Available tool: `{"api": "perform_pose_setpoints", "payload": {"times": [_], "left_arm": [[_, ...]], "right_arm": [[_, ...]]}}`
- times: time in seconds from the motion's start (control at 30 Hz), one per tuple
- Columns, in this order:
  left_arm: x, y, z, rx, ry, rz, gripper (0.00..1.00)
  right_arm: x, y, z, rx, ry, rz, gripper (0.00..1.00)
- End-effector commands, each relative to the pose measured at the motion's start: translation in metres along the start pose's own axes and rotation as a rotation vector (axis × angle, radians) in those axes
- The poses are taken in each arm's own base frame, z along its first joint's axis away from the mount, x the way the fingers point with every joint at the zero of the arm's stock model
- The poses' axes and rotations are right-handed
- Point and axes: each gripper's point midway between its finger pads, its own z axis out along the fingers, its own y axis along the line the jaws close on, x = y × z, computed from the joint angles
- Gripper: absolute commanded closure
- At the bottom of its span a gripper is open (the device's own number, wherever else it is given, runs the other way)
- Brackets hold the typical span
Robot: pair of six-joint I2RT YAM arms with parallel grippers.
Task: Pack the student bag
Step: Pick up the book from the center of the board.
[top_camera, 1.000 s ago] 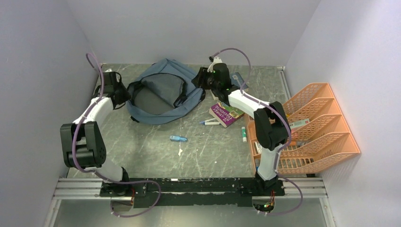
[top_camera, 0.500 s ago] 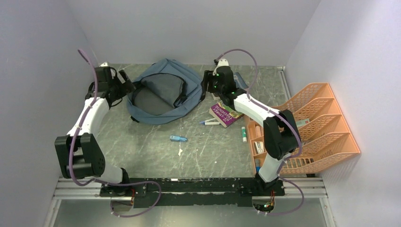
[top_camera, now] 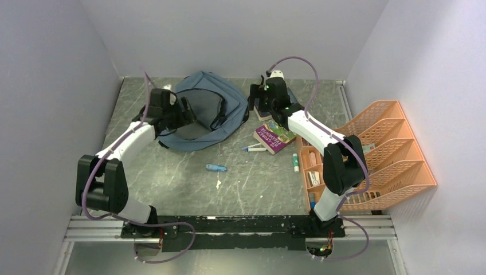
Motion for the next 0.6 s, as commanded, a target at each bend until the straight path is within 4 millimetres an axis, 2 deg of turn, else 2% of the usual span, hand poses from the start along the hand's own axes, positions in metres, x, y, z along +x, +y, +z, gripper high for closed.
{"api": "perform_pose_setpoints", "payload": {"times": [0.0,0.3,0.43,0.57], "left_arm": [[0.021,-0.017,0.005,0.018,0.006,-0.006,0.17],[0.036,-0.023,-0.003,0.06,0.034,-0.007,0.19],[0.041,-0.024,-0.002,0.076,0.05,-0.01,0.19],[0.046,-0.025,-0.002,0.091,0.063,-0.011,0.2]], "right_arm": [[0.008,-0.018,-0.007,0.114,0.072,0.024,0.0],[0.059,-0.069,-0.032,0.391,0.165,0.13,0.0],[0.077,-0.069,-0.037,0.361,0.229,0.015,0.0],[0.084,-0.056,-0.046,0.351,0.272,-0.138,0.01]]}}
